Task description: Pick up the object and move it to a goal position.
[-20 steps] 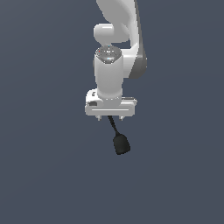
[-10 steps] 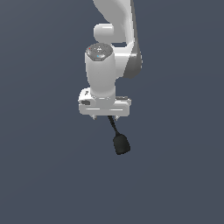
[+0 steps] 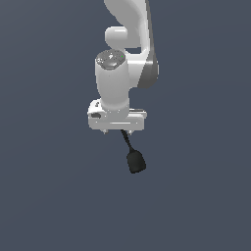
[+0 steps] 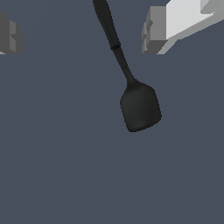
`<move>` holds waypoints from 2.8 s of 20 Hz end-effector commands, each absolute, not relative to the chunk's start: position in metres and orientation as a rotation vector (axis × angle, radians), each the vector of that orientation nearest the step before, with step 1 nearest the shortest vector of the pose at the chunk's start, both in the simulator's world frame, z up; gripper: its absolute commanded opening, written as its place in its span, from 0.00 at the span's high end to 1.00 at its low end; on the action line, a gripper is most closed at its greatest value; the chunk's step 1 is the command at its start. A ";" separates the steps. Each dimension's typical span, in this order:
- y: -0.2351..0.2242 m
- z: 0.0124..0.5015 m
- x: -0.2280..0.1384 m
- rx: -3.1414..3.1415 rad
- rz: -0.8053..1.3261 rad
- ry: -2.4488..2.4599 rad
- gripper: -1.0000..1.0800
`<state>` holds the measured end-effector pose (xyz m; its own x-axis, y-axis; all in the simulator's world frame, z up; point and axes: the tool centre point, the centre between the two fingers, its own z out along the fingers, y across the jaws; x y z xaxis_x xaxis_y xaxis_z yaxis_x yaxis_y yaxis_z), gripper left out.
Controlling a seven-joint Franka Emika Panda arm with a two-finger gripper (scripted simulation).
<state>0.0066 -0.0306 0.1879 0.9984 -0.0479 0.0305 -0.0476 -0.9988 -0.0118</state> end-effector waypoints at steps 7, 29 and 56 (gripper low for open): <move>-0.021 0.152 -0.004 -3.138 -0.033 -0.115 0.04; 0.008 0.067 -0.042 -3.084 0.001 -0.600 0.04; 0.010 0.017 -0.044 -3.080 0.001 -0.613 1.00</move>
<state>-0.0438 0.0108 0.0172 0.9238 0.3828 -0.0008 0.3828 -0.9238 -0.0019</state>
